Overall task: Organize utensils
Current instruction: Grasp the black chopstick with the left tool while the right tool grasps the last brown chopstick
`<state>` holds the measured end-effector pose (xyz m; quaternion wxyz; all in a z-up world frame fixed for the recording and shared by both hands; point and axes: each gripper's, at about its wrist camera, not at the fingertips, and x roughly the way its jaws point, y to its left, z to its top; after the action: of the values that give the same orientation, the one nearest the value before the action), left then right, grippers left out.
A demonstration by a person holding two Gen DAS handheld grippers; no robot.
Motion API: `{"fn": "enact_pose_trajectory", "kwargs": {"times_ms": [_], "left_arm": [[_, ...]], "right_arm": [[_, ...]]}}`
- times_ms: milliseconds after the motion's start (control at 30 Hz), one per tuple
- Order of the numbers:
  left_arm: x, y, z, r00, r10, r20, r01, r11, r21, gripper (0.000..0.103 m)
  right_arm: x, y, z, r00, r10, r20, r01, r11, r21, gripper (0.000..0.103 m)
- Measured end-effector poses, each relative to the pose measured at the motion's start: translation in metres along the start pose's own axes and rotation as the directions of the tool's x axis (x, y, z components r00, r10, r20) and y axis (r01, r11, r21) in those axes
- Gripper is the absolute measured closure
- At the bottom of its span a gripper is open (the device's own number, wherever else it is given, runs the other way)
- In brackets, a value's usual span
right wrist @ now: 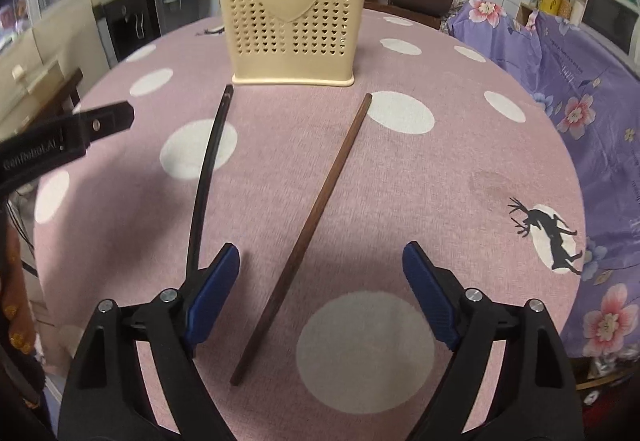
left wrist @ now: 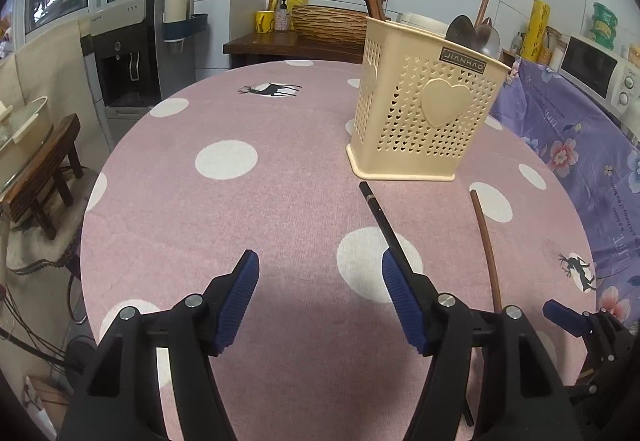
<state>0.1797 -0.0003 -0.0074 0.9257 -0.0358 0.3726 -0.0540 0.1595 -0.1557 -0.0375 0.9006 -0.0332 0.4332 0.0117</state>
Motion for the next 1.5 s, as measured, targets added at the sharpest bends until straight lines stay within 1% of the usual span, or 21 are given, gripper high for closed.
{"fn": "enact_pose_trajectory", "kwargs": {"times_ms": [33, 100, 133, 200, 267, 333, 400, 467, 567, 633, 800, 933, 1033, 1067, 1133, 1267, 1367, 1433, 1500], "left_arm": [[-0.001, 0.0, -0.001, 1.0, 0.002, 0.0, -0.002, 1.0, -0.001, 0.039], [-0.002, -0.001, -0.003, 1.0, 0.003, 0.002, -0.003, 1.0, -0.002, 0.039], [-0.002, -0.003, -0.004, 1.0, 0.003, 0.002, -0.003, 1.0, 0.001, 0.039], [-0.002, -0.006, -0.007, 1.0, 0.01, 0.001, -0.01, 1.0, 0.013, 0.039], [-0.001, -0.01, -0.01, 1.0, 0.015, -0.003, -0.015, 1.0, 0.023, 0.038], [0.001, -0.013, -0.013, 1.0, -0.001, -0.02, 0.002, 1.0, 0.022, 0.038], [0.003, -0.018, -0.016, 0.999, -0.009, -0.031, 0.01, 1.0, 0.025, 0.038], [0.005, -0.023, -0.019, 0.999, -0.012, -0.042, 0.013, 0.999, 0.039, 0.038], [0.007, -0.03, -0.02, 0.998, -0.025, -0.055, 0.027, 0.999, 0.039, 0.038], [0.009, -0.036, -0.021, 0.997, -0.036, -0.064, 0.038, 0.999, 0.038, 0.038], [0.014, -0.06, -0.029, 0.995, -0.037, -0.096, 0.047, 0.994, 0.097, 0.038], [0.017, -0.075, -0.04, 0.993, -0.022, -0.118, 0.038, 0.989, 0.142, 0.038], [0.018, -0.082, -0.048, 0.993, 0.02, -0.119, 0.003, 0.983, 0.186, 0.038], [0.019, -0.082, -0.051, 0.992, 0.035, -0.121, -0.01, 0.98, 0.198, 0.037], [0.017, -0.078, -0.052, 0.993, 0.032, -0.114, -0.009, 0.981, 0.195, 0.037], [0.013, -0.062, -0.05, 0.99, 0.058, -0.127, -0.033, 0.981, 0.189, 0.041], [0.011, -0.047, -0.05, 0.989, 0.076, -0.13, -0.053, 0.984, 0.17, 0.041], [0.011, -0.037, -0.049, 0.988, 0.053, -0.144, -0.034, 0.991, 0.13, 0.041], [0.011, -0.035, -0.046, 0.989, 0.037, -0.146, -0.02, 0.994, 0.112, 0.041]], "right_arm": [[0.0, 0.003, -0.002, 1.0, -0.018, -0.007, 0.018, 1.0, -0.015, 0.02], [0.002, 0.003, -0.005, 0.999, -0.03, -0.02, 0.03, 0.999, -0.032, 0.018], [0.0, 0.001, -0.006, 0.999, -0.041, -0.017, 0.041, 0.999, -0.031, 0.016], [-0.002, -0.006, -0.007, 0.997, -0.069, -0.017, 0.068, 0.997, -0.032, 0.015], [-0.003, -0.015, -0.009, 0.996, -0.09, -0.02, 0.089, 0.996, -0.029, 0.012], [-0.003, -0.026, -0.009, 0.997, -0.078, -0.018, 0.078, 0.997, -0.015, 0.008], [-0.004, -0.037, -0.009, 0.994, -0.107, -0.01, 0.107, 0.994, -0.005, 0.007], [-0.002, -0.046, -0.008, 0.993, -0.114, -0.012, 0.115, 0.993, 0.008, 0.007], [-0.001, -0.057, -0.008, 0.993, -0.116, -0.012, 0.116, 0.993, 0.02, 0.007], [0.0, -0.064, -0.007, 0.995, -0.098, -0.016, 0.099, 0.994, 0.041, 0.007], [0.0, -0.071, -0.008, 0.995, -0.099, -0.001, 0.099, 0.993, 0.064, 0.007], [0.002, -0.068, -0.008, 0.996, -0.094, -0.004, 0.094, 0.994, 0.061, 0.007], [0.004, -0.067, -0.009, 0.996, -0.089, -0.009, 0.089, 0.994, 0.056, 0.007], [0.005, -0.066, -0.009, 0.996, -0.093, -0.011, 0.093, 0.994, 0.053, 0.007], [0.005, -0.066, -0.01, 0.996, -0.089, -0.012, 0.09, 0.995, 0.05, 0.007], [0.002, -0.069, -0.011, 0.994, -0.105, -0.008, 0.105, 0.994, 0.04, 0.007], [-0.001, -0.073, -0.011, 0.993, -0.12, -0.012, 0.12, 0.992, 0.033, 0.007], [-0.002, -0.075, -0.01, 0.993, -0.115, -0.012, 0.116, 0.993, 0.039, 0.007], [-0.003, -0.076, -0.009, 0.997, -0.077, 0.0, 0.076, 0.996, 0.054, 0.007]]}}
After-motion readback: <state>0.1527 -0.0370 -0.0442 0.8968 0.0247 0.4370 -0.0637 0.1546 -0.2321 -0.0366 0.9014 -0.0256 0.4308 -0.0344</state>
